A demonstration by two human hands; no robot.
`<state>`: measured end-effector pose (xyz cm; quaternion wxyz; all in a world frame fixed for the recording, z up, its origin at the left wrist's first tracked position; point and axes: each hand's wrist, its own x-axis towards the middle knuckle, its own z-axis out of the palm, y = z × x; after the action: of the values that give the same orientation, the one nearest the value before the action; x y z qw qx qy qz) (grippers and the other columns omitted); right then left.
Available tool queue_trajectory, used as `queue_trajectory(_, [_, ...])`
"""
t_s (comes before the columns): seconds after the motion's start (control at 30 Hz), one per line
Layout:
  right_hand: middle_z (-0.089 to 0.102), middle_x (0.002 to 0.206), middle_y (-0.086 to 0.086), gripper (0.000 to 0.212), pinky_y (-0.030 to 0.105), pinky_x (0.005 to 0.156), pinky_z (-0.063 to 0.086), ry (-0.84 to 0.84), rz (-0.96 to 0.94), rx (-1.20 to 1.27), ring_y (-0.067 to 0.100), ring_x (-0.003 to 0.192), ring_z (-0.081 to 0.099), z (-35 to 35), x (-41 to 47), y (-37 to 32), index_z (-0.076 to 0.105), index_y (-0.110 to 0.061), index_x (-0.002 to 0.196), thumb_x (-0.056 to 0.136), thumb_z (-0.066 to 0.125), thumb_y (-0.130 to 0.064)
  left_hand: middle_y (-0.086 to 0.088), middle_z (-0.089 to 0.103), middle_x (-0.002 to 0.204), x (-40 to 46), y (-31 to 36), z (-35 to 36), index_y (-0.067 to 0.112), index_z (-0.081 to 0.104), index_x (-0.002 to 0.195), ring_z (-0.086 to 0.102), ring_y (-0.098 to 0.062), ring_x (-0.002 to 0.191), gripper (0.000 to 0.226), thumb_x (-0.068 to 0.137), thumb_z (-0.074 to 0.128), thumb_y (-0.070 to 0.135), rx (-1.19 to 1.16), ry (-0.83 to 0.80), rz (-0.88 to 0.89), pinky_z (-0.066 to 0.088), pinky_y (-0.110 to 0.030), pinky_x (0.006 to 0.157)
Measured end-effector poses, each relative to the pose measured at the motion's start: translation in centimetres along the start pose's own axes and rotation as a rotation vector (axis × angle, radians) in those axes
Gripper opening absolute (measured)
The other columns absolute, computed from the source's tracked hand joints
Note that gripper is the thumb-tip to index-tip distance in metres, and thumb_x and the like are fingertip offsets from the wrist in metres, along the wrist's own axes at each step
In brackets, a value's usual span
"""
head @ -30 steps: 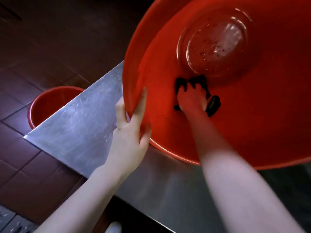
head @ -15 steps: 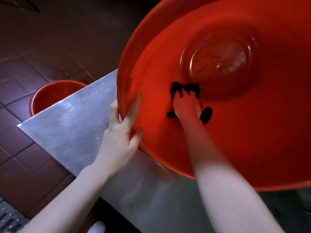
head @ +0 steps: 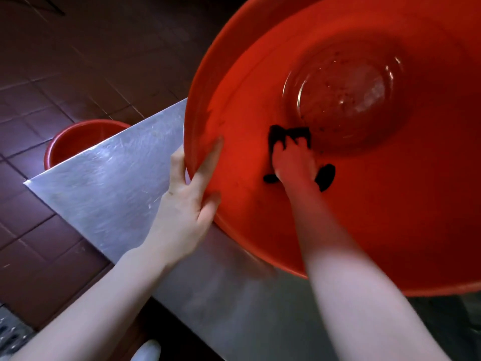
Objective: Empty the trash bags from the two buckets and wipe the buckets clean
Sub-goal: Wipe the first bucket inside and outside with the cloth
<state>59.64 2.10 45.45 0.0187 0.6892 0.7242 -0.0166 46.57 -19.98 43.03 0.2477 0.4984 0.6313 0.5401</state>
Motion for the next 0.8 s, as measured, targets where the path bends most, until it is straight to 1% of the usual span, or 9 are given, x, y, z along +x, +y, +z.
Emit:
queue_trajectory(0.13, [0.035,0.154,0.004,0.053,0.051,0.112,0.028,0.085,-0.242,0.114,0.028,0.139,0.035,0.8,-7.2,-1.0,0.04,-0.026,0.146,0.097,0.031,-0.043,0.005,0.015,0.145,0.0,-0.2,0.0,0.066,0.01,0.141,0.053,-0.028,0.101,0.08,0.085,0.048,0.024,0.059,0.017,-0.023,0.045,-0.034,0.089])
queue_trajectory(0.23, [0.033,0.156,-0.001,0.059,0.045,0.113,0.027,0.007,-0.528,0.078,0.023,0.142,0.031,-0.5,-16.7,2.0,0.035,-0.034,0.148,0.091,0.027,-0.049,0.005,0.014,0.143,-0.1,-0.1,0.2,0.06,0.015,0.143,0.038,-0.007,0.115,0.078,0.085,0.049,0.019,0.084,0.028,0.052,0.039,-0.031,0.095])
queue_trajectory(0.37, [0.025,0.159,-0.005,0.057,0.048,0.115,0.019,-0.072,-0.332,-0.244,0.021,0.145,0.023,-2.2,-13.6,6.5,0.031,-0.04,0.148,0.093,0.024,-0.054,0.009,0.017,0.139,0.1,0.6,-0.2,0.057,0.023,0.143,0.036,0.007,0.104,0.076,0.086,0.05,0.015,0.075,0.03,0.128,0.041,-0.027,0.092])
queue_trajectory(0.43, [0.024,0.159,-0.003,0.051,0.053,0.114,0.016,-0.074,-0.165,-0.253,0.024,0.146,0.019,-2.8,-8.3,7.1,0.034,-0.037,0.147,0.098,0.032,-0.049,0.002,0.019,0.143,0.9,1.4,-1.1,0.045,0.034,0.146,0.04,-0.002,0.119,0.068,0.088,0.048,0.011,0.155,0.073,0.266,0.042,-0.025,0.095])
queue_trajectory(0.53, [0.024,0.159,0.0,0.05,0.056,0.115,0.012,-0.084,-0.083,-0.178,0.027,0.145,0.019,-2.2,-3.3,6.6,0.033,-0.033,0.148,0.1,0.03,-0.047,-0.024,0.022,0.149,2.7,2.7,-2.7,0.016,0.056,0.135,0.019,-0.019,0.147,0.043,0.098,0.042,0.0,0.236,0.167,0.539,0.038,-0.025,0.106])
queue_trajectory(0.6, [0.021,0.159,0.0,0.051,0.055,0.116,0.011,-0.087,-0.061,-0.157,0.028,0.145,0.019,-1.4,-2.6,5.7,0.029,-0.031,0.15,0.101,0.026,-0.046,-0.032,0.02,0.146,3.0,3.3,-2.5,0.008,0.062,0.127,0.02,-0.02,0.147,0.032,0.1,0.046,0.001,0.215,0.236,0.568,0.039,-0.023,0.099])
queue_trajectory(0.67, [0.02,0.16,0.0,0.051,0.052,0.116,0.012,-0.067,-0.02,-0.135,0.027,0.145,0.021,-0.6,-2.4,4.9,0.028,-0.03,0.151,0.102,0.024,-0.044,-0.029,0.017,0.148,1.7,2.7,-0.6,0.01,0.06,0.13,0.025,-0.004,0.14,0.033,0.099,0.049,0.008,0.133,0.255,0.457,0.037,-0.019,0.099])
queue_trajectory(0.73, [0.021,0.159,0.001,0.051,0.05,0.115,0.015,-0.037,-0.009,-0.073,0.027,0.144,0.023,-0.5,-1.9,4.2,0.027,-0.028,0.152,0.102,0.023,-0.042,-0.012,0.024,0.148,-0.4,2.0,1.7,0.027,0.047,0.143,0.044,0.006,0.118,0.049,0.094,0.054,0.023,0.01,0.149,0.245,0.043,-0.016,0.094])
queue_trajectory(0.8, [0.02,0.16,0.005,0.051,0.045,0.117,0.019,-0.041,-0.04,0.042,0.027,0.145,0.02,-0.6,-1.2,3.0,0.023,-0.02,0.153,0.104,0.022,-0.032,0.005,0.04,0.127,-1.7,1.2,3.2,0.043,0.031,0.148,0.054,0.008,0.092,0.066,0.092,0.061,0.025,-0.071,0.039,0.086,0.044,-0.007,0.081])
